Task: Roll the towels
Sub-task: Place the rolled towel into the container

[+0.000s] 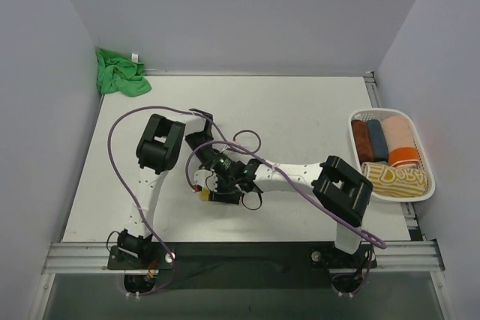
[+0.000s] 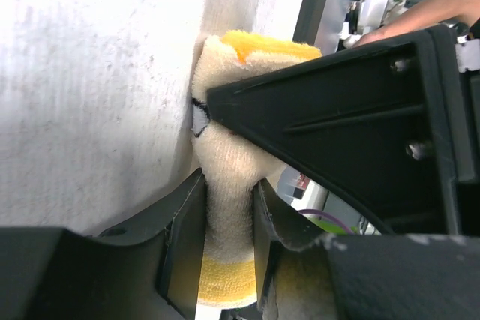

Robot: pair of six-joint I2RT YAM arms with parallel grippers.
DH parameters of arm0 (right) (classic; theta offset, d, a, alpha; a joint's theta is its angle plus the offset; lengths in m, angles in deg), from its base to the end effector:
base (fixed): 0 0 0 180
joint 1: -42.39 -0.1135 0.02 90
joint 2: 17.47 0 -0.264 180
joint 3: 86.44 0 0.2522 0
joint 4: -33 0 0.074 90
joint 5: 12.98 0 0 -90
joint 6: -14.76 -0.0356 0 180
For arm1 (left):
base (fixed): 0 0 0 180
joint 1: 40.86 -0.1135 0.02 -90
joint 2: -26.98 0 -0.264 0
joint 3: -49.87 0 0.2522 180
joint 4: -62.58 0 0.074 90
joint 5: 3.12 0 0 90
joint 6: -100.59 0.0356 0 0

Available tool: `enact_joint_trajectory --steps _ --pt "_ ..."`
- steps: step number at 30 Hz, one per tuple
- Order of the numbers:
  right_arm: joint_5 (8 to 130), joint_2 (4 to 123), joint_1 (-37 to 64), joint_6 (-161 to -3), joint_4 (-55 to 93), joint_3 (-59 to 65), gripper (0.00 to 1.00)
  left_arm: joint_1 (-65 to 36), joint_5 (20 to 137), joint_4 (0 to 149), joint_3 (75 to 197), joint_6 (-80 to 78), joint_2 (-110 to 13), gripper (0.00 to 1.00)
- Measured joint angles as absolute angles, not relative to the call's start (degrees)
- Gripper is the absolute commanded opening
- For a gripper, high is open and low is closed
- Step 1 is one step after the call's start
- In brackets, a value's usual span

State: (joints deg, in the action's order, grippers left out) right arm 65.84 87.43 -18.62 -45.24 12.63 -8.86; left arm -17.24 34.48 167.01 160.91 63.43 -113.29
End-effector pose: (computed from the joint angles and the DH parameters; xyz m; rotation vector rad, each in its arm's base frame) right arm 0.1807 0.3403 0.1723 -1.8033 1.6424 0.4820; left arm 0.3341 -0.1769 0.0898 -1.0691 -2.0911 1.3300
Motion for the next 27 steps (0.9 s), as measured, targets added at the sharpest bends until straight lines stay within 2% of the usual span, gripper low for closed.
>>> enact_joint_trajectory --steps 4,5,7,9,13,14,15,18,23,27 --pt "65.7 87.4 -18.6 -44.1 14.0 -9.3 0.06 -17.9 34.0 167.4 161.1 63.3 -113.8 0.4" --pt "65.6 87.4 -18.5 -44.0 14.2 -9.3 0.0 -18.1 34.0 167.4 161.1 63.2 -113.8 0.46" --pt "65.1 87.4 -18.3 -43.9 14.4 -9.3 0.0 -18.6 34.0 166.9 160.9 63.0 -113.6 0.51" --pt "64.3 87.4 -17.9 -44.1 14.4 -9.3 0.0 -19.4 34.0 166.4 160.5 62.2 -113.3 0.63" --pt "62.3 86.9 -17.2 -44.3 14.2 -9.8 0.0 -22.5 34.8 165.5 160.8 61.3 -110.5 0.77" --pt "61.8 86.5 -17.1 -44.4 13.8 -10.2 0.0 -23.6 35.4 164.9 161.5 61.2 -109.9 0.81" --pt "61.1 85.9 -16.9 -44.8 13.1 -10.6 0.0 -24.9 35.7 164.4 162.5 61.0 -109.4 0.88" --pt "59.4 84.3 -16.1 -46.3 10.0 -11.2 0.0 -29.2 37.5 161.2 166.9 60.7 -107.5 0.97" --pt "54.6 82.0 -11.1 -51.3 3.9 -10.3 0.0 -36.0 40.0 154.9 173.8 58.4 -102.8 0.97" --pt "51.7 79.4 -1.9 -56.4 0.3 -6.5 0.0 -39.5 43.8 149.6 173.1 53.6 -89.9 0.97"
